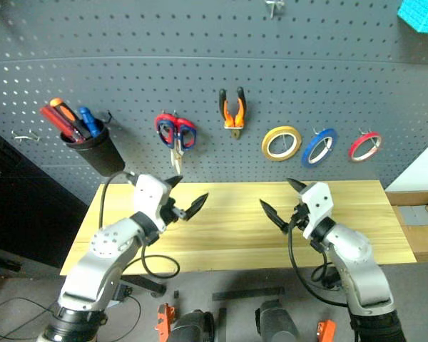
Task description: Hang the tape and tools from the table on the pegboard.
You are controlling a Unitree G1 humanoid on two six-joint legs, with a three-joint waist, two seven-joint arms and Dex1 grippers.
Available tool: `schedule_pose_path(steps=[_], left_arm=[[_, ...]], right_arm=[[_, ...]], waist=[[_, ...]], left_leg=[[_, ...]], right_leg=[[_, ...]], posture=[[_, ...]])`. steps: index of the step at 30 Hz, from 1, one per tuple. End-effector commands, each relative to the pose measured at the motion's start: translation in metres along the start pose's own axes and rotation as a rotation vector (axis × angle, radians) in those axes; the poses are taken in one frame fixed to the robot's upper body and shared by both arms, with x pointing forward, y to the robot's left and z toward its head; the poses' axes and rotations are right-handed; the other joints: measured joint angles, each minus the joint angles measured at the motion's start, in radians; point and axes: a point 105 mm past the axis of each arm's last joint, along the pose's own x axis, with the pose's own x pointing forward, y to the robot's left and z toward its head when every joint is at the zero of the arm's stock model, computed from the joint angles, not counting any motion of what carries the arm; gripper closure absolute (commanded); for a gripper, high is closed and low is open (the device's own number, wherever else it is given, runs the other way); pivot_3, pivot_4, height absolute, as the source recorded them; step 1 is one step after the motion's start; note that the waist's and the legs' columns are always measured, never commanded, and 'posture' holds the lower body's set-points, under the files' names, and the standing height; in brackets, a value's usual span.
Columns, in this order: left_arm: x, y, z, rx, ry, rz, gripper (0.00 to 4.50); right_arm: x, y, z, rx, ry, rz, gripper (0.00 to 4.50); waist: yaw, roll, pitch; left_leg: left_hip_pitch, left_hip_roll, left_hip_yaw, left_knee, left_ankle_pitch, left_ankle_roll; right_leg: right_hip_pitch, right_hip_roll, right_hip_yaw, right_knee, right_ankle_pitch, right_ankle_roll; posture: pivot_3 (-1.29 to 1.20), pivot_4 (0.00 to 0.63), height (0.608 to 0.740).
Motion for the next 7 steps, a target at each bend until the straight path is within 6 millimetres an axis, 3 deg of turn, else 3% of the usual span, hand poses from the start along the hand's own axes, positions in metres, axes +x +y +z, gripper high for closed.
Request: schedule_pose_path(steps=[1, 7], left_arm=[[-0.009, 0.014, -0.014, -0.012, -0.006, 0.099, 0.3], [-0.023, 0.041, -0.047, -0.077, 0.046, 0.292, 0.3]], right_arm=[[-0.006, -0.021, -0.013, -0.032, -0.011, -0.141, 0.0], [-0.014, -0.041, -0.05, -0.005, 0.059, -0.271, 0.0]], waist=[[0.0, 0.001, -0.013], [0.001, 0.003, -0.043]], left_leg=[[0.001, 0.0, 0.0, 0.0, 0.0, 0.0], [0.005, 0.0, -0.002, 0.0, 0.0, 0.0]], right_leg=[[0.001, 0.0, 0.0, 0.0, 0.0, 0.0], [0.006, 0.0, 0.0, -0.001, 0.0, 0.0]], posture=[[-0.2, 0.074, 0.74], [-0.17, 0.041, 0.74]])
